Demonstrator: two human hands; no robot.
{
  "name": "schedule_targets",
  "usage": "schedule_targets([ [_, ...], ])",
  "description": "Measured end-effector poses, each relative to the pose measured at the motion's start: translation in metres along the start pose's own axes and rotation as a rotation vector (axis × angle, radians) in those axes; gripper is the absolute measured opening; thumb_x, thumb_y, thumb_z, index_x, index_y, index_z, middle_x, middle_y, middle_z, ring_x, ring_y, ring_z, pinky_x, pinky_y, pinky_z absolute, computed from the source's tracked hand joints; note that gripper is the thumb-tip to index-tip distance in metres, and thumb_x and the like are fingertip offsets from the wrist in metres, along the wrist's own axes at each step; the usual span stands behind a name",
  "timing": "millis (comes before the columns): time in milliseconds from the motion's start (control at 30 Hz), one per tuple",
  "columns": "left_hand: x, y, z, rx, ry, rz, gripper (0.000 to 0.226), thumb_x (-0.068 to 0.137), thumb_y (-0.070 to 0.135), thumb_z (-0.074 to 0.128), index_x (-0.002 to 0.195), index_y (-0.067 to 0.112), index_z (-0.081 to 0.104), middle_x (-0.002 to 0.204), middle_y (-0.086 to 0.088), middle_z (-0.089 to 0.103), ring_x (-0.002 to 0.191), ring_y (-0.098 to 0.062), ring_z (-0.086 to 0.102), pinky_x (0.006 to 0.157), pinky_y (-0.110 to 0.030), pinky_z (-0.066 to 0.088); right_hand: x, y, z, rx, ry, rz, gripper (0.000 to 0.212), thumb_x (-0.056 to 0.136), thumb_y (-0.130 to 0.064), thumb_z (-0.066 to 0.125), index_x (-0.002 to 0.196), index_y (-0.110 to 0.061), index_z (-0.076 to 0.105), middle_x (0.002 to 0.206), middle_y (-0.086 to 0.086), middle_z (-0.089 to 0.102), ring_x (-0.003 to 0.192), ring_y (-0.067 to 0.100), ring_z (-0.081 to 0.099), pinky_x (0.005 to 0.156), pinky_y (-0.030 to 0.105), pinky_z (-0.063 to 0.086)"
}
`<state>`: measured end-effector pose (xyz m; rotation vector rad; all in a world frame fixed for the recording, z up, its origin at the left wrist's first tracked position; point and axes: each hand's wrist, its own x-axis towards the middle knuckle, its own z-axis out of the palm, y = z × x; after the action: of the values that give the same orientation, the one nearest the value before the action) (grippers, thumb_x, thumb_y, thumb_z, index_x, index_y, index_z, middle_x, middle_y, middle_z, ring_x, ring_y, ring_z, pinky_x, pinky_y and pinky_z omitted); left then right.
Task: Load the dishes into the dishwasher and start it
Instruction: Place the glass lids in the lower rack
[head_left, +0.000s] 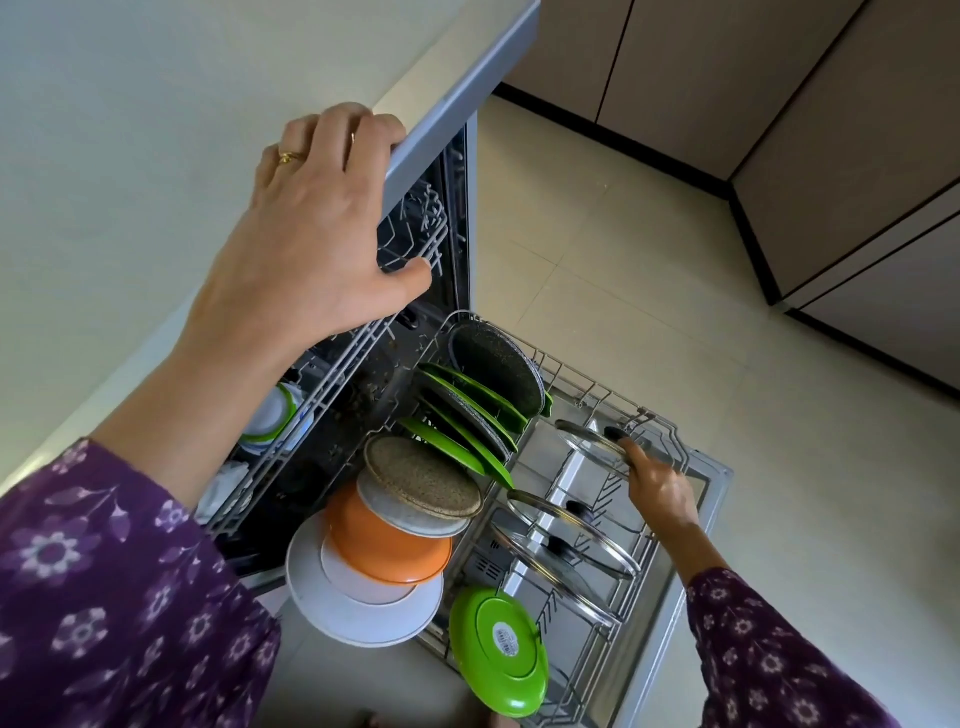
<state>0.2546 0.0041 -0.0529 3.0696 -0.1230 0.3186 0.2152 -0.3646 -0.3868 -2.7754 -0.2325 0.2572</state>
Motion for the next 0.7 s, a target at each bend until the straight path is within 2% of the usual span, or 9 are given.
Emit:
schedule_targets([
  [67,0.0,0.0,0.0,-0.001,0.005,0.001,0.082,0.068,0.041,0.071,0.134,0.006,0.037,0.133,-0.015,0.039,0.124,-0.036,0.035,0.102,-0.047,0.03,0.002,-0.001,-0.005,0.011,0.04,-0.029,0.04,0.094,-0.001,0.049,0.131,-0.014,0.049,0.071,0.002,0.062,0.034,0.01,0.048,0.031,0.019,0.04],
  [167,0.001,0.001,0.0,-0.001,0.002,0.003,0.081,0.069,0.041,0.071,0.133,0.006,0.036,0.131,-0.015,0.039,0.123,-0.036,0.035,0.103,-0.047,0.03,0.005,-0.001,-0.002,0.032,0.072,-0.049,0.045,0.093,0.002,0.049,0.134,-0.017,0.047,0.069,-0.005,0.057,0.03,0.009,0.045,0.027,0.02,0.039],
  [300,0.001,0.001,0.0,0.007,0.006,0.003,0.081,0.069,0.041,0.071,0.133,0.006,0.037,0.131,-0.016,0.039,0.123,-0.036,0.035,0.103,-0.048,0.031,0.009,-0.003,0.012,0.021,0.029,-0.081,0.041,0.086,0.01,0.058,0.122,-0.01,0.055,0.065,0.012,0.064,0.036,0.006,0.041,0.037,0.015,0.043],
  [400,0.001,0.001,0.0,0.009,0.005,0.006,0.081,0.069,0.041,0.072,0.133,0.006,0.037,0.131,-0.016,0.039,0.123,-0.036,0.035,0.103,-0.048,0.031,0.014,-0.004,0.025,0.036,-0.056,-0.09,0.04,0.087,0.01,0.056,0.123,-0.008,0.057,0.079,0.017,0.069,0.046,0.01,0.051,0.048,0.021,0.053],
  [467,0.001,0.001,0.0,0.011,0.007,0.009,0.081,0.069,0.041,0.071,0.133,0.006,0.037,0.131,-0.015,0.04,0.123,-0.035,0.035,0.103,-0.048,0.031,0.02,-0.006,0.031,0.068,-0.109,-0.055,0.036,0.092,0.004,0.051,0.125,-0.008,0.056,0.092,0.019,0.071,0.048,0.007,0.056,0.055,0.015,0.052],
  [533,0.001,0.001,0.0,0.009,0.011,0.006,0.081,0.068,0.042,0.07,0.133,0.006,0.037,0.131,-0.014,0.04,0.123,-0.034,0.035,0.102,-0.047,0.032,0.028,-0.009,0.037,0.116,-0.137,-0.037,0.036,0.094,0.001,0.047,0.128,-0.009,0.056,0.105,0.017,0.069,0.045,-0.006,0.049,0.05,0.006,0.046],
  [567,0.001,0.001,0.0,0.007,0.008,0.006,0.081,0.068,0.043,0.069,0.133,0.006,0.037,0.132,-0.014,0.039,0.123,-0.034,0.035,0.102,-0.047,0.032,0.03,-0.011,0.039,0.142,-0.151,-0.014,0.038,0.095,0.0,0.046,0.13,-0.012,0.054,0.108,0.016,0.069,0.043,-0.009,0.045,0.048,0.006,0.045],
  [700,0.0,0.001,0.0,0.002,0.005,0.011,0.081,0.068,0.045,0.066,0.133,0.006,0.037,0.131,-0.014,0.039,0.123,-0.034,0.035,0.102,-0.047,0.032,0.038,-0.01,0.051,0.141,-0.22,0.168,0.033,0.096,-0.004,0.043,0.124,-0.017,0.057,0.089,0.016,0.067,0.048,0.009,0.053,0.046,0.018,0.045],
])
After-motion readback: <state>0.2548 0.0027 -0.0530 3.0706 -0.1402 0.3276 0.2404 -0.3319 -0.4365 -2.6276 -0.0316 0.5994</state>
